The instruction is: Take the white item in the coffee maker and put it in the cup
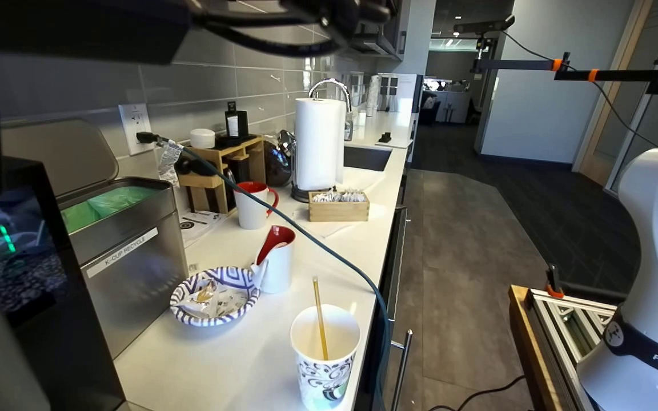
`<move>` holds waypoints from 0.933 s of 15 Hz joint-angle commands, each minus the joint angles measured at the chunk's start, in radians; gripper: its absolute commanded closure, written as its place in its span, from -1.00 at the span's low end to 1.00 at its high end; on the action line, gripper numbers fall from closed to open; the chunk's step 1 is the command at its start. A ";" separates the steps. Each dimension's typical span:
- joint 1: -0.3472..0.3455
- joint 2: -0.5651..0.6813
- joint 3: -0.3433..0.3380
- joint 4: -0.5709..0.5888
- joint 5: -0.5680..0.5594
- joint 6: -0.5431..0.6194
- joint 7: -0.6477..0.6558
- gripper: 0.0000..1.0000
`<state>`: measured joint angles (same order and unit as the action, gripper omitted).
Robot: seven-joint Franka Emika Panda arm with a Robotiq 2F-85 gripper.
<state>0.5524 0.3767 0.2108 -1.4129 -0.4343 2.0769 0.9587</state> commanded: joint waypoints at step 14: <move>0.056 -0.002 -0.036 0.037 -0.036 -0.035 0.041 0.34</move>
<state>0.5882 0.3838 0.1849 -1.4082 -0.4525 2.0594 0.9665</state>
